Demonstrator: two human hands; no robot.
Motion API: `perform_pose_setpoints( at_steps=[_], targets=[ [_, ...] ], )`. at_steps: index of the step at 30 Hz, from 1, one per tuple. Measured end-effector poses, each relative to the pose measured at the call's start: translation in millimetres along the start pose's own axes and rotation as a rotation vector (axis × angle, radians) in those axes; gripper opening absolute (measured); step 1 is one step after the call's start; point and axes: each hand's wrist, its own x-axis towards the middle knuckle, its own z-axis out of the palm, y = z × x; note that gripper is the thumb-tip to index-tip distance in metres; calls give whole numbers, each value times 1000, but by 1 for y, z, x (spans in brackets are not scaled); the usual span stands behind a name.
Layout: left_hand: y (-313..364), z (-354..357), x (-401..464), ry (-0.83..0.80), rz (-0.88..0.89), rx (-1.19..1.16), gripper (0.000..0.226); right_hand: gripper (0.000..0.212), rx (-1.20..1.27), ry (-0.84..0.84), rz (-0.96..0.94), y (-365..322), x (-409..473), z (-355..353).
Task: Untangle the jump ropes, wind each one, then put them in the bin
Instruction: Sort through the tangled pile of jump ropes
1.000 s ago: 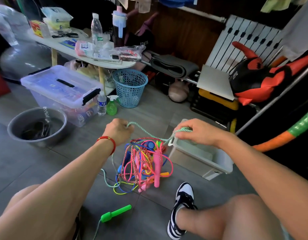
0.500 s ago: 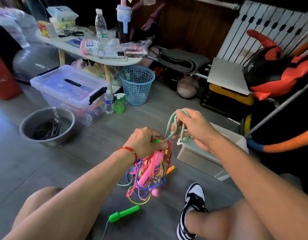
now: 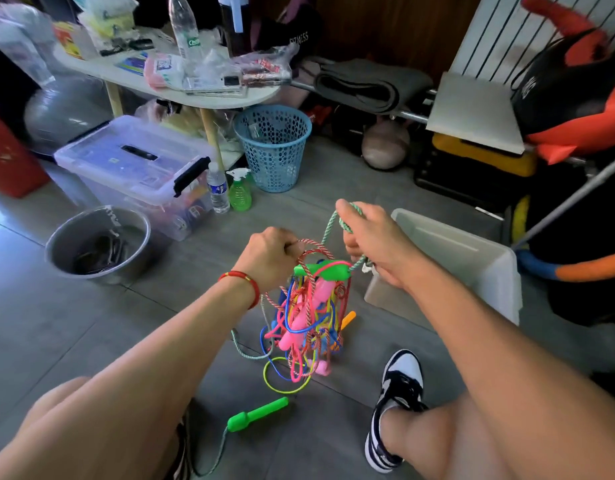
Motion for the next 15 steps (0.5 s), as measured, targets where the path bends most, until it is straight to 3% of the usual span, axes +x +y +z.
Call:
perform_pose_setpoints(
  at_steps=[5,10,15],
  targets=[
    [0,0,1,-40,-14,-48,27,38,35,39,-35,-4,3,-6],
    [10,14,-13,-224,124,-83,30,36,213,3,-13,-3,-2,11],
    [7,27,-18,-134,156,-47,36,35,327,-80,29,0,-10,19]
  ],
)
